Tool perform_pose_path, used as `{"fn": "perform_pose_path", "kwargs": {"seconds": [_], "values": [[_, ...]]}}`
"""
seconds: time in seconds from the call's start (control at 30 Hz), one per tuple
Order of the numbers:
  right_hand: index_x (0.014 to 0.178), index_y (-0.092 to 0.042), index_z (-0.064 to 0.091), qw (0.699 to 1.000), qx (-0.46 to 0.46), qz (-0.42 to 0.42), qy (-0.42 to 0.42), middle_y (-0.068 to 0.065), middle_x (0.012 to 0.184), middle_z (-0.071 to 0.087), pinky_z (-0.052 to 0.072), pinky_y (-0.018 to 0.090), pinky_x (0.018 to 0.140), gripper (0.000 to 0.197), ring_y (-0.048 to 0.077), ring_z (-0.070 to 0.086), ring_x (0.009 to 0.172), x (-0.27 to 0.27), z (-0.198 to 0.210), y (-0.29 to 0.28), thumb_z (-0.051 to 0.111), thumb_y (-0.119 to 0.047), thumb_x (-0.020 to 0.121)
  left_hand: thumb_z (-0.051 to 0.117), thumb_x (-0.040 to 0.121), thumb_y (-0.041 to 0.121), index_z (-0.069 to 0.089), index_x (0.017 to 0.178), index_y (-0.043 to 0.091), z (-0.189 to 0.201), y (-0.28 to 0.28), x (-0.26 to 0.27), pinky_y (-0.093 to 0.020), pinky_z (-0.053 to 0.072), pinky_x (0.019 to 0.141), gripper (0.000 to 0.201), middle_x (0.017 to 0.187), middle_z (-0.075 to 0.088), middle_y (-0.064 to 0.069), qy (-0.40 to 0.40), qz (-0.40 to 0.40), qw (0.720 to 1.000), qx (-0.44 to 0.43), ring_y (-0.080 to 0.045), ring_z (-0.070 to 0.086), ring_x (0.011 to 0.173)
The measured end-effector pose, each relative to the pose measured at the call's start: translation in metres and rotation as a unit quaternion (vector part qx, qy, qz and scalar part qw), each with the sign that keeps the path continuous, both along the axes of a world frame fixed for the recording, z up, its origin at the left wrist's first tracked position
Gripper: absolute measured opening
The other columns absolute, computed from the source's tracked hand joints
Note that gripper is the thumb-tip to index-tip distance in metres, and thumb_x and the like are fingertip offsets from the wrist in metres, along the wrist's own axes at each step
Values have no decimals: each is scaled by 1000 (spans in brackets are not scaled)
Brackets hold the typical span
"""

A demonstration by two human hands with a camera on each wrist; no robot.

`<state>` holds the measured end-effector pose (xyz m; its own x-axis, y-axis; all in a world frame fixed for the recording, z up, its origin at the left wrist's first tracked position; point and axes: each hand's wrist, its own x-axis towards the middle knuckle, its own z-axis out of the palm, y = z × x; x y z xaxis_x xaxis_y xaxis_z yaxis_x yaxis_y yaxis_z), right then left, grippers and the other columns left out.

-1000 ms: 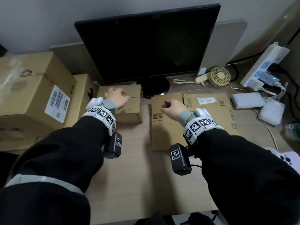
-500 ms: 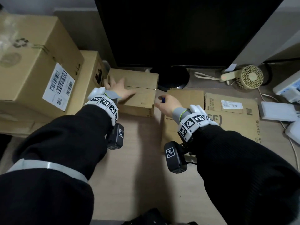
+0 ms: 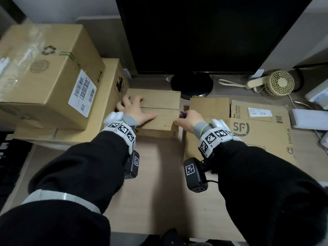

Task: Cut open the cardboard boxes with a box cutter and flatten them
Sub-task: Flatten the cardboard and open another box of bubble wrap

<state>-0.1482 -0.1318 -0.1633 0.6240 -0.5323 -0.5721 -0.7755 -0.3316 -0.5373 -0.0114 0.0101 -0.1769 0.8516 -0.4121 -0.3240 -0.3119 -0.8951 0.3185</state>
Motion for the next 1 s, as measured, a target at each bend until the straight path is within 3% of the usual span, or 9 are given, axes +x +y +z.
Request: {"fn": "perform_pose_path", "kwargs": {"seconds": [0.17, 0.33, 0.43, 0.53, 0.63, 0.8, 0.9, 1.0], "values": [[97, -9, 59, 999, 16, -25, -12, 5, 81, 57, 45, 31, 67, 23, 24, 53, 76, -34, -4, 26, 60, -29, 86, 52, 82, 64, 22, 145, 35, -8, 29, -43, -49, 20, 112, 76, 157, 3, -6, -31, -33, 997, 58, -37, 6, 138], [70, -13, 49, 999, 20, -38, -20, 2, 65, 51, 42, 28, 61, 22, 25, 51, 72, -68, -6, 56, 57, -25, 87, 35, 89, 65, 5, 151, 35, -19, 69, -88, -49, 13, 112, 75, 160, -10, -4, -59, -46, 993, 90, -34, -3, 142], [78, -15, 53, 997, 50, -52, -31, 2, 74, 55, 43, 25, 57, 16, 23, 54, 74, -84, -6, 67, 63, -25, 85, 30, 92, 65, -3, 152, 32, -14, 85, -105, -50, 6, 115, 76, 159, -18, -5, -44, -62, 991, 106, -34, -10, 144], [83, -15, 53, 995, 63, -62, -37, 1, 75, 54, 40, 22, 48, 14, 17, 52, 62, -94, -5, 77, 64, -23, 85, 28, 93, 64, -8, 153, 29, -9, 94, -112, -54, -3, 116, 77, 158, -23, -8, -20, -76, 989, 123, -35, -16, 144], [88, -14, 56, 996, 54, -66, -26, 1, 67, 54, 36, 21, 45, 12, 14, 47, 51, -99, -5, 86, 63, -23, 84, 31, 93, 62, -5, 153, 24, -5, 98, -112, -56, -6, 115, 79, 158, -23, -7, -4, -94, 987, 129, -35, -19, 144], [90, -15, 58, 996, 51, -70, -4, 4, 68, 55, 35, 22, 46, 14, 15, 45, 49, -99, -2, 91, 62, -26, 82, 46, 88, 57, 28, 141, 17, 5, 81, -96, -56, -1, 115, 69, 161, -3, -3, -26, -100, 990, 95, -32, -11, 146], [92, -15, 57, 995, 63, -73, 5, 3, 70, 53, 34, 22, 46, 13, 15, 45, 52, -98, 2, 92, 60, -27, 85, 48, 89, 54, 15, 149, 18, 9, 62, -93, -56, -3, 116, 77, 161, -10, -2, -32, -158, 984, 80, -32, -14, 146], [95, -9, 54, 990, 64, -129, -5, 4, 71, 50, 31, 23, 44, 23, 17, 40, 54, -93, 4, 90, 54, -30, 87, 45, 91, 55, 6, 153, 21, 9, 37, -95, -57, -4, 115, 81, 160, -13, -2, -18, -209, 976, 61, -31, -17, 145]]}}
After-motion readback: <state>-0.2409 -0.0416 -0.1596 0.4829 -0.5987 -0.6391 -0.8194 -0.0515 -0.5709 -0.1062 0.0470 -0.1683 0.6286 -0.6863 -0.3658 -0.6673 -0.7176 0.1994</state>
